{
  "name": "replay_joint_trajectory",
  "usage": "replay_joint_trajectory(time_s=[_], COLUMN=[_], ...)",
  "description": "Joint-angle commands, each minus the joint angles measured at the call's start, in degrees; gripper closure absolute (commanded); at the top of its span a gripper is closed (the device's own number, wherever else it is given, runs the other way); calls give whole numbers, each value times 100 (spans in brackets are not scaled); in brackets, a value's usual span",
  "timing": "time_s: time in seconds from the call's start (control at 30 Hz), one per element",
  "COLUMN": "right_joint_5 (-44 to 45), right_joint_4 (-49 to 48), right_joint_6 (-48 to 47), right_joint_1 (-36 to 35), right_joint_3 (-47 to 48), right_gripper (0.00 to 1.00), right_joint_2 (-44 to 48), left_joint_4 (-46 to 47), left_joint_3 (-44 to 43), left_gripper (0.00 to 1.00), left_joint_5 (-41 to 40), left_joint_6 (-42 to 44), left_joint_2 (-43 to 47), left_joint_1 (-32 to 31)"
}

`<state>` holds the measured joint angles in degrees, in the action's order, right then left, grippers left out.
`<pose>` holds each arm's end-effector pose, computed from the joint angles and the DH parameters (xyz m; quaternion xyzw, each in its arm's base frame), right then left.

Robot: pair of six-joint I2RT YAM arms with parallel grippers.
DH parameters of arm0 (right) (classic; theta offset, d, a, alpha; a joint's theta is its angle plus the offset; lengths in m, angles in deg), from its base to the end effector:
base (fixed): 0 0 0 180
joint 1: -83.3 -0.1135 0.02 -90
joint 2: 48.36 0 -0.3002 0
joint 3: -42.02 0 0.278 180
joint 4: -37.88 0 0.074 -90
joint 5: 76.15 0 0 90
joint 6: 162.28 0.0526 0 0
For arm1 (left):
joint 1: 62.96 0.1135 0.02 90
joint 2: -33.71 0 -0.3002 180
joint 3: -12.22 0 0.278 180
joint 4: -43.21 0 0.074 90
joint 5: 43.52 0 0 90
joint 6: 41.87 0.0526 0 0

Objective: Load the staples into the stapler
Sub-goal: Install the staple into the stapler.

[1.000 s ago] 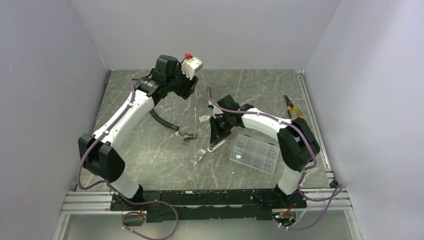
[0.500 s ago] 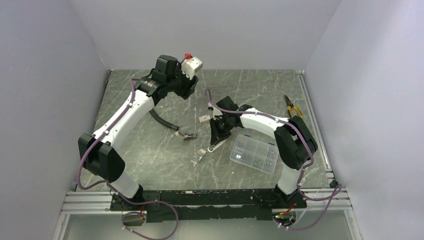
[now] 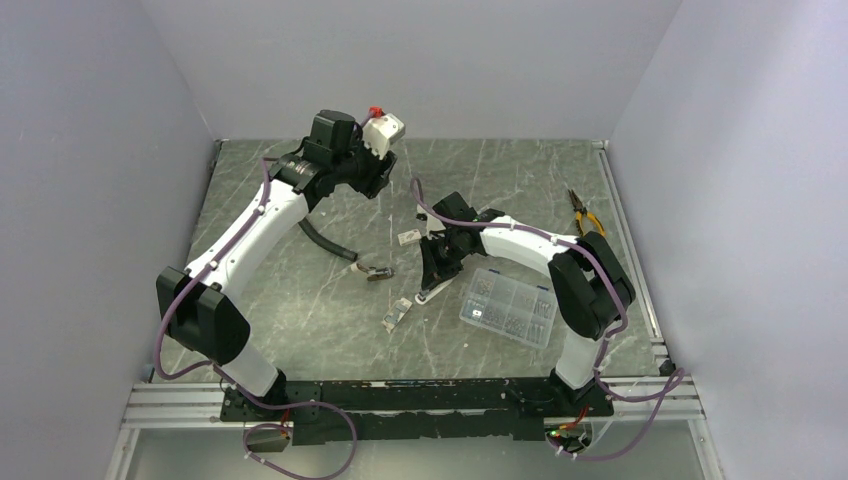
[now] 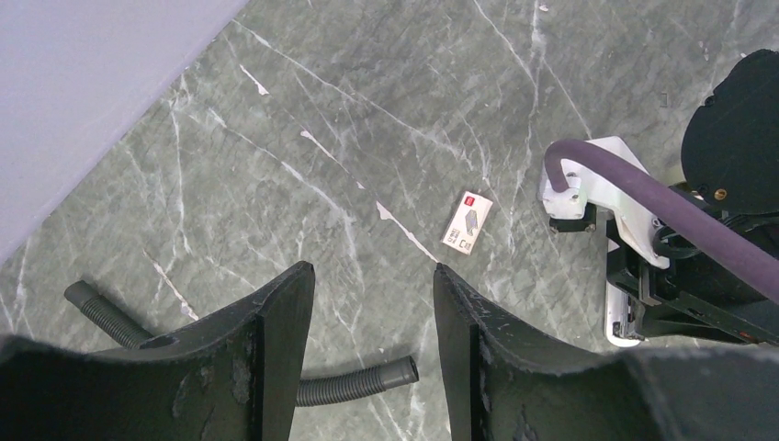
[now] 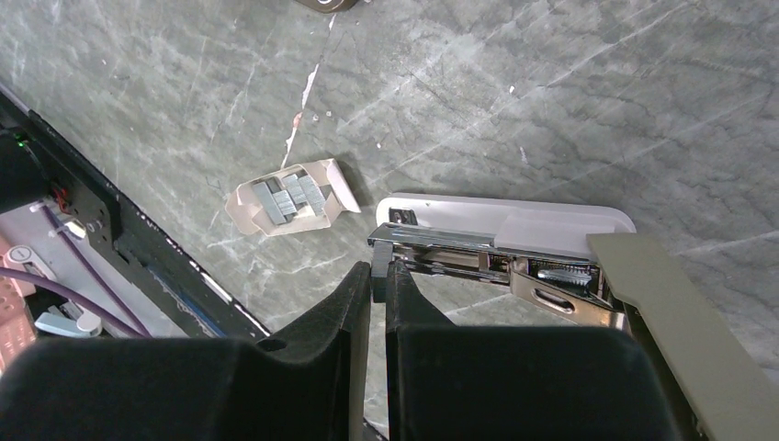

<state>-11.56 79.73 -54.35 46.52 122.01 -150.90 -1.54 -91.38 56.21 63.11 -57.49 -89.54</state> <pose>0.3024 0.2542 0.1903 -0.2038 0.9305 0.2898 0.0934 0.3574 -0.1888 0.4060 0.3479 0.8016 -0.1225 0.4704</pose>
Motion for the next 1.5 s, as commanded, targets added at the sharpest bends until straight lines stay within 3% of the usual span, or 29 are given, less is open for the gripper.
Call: replay_joint_trajectory(time_s=[0.0, 0.83, 1.13, 1.47], right_joint_5=[154, 266, 320, 384], right_joint_4=[-4, -117, -104, -102], right_joint_6=[-97, -149, -202, -233], right_joint_1=[22, 14, 20, 17], right_joint_3=[113, 24, 30, 24], right_gripper=[100, 100, 91, 88], right_joint_2=[-6, -38, -60, -95], left_joint_4=[180, 131, 76, 65], left_joint_3=[1, -72, -95, -80], left_gripper=[44, 44, 44, 44], left_joint_5=[97, 210, 321, 353], left_joint_6=[-155, -193, -199, -216], left_joint_2=[251, 240, 265, 280], left_joint_1=[23, 22, 22, 22])
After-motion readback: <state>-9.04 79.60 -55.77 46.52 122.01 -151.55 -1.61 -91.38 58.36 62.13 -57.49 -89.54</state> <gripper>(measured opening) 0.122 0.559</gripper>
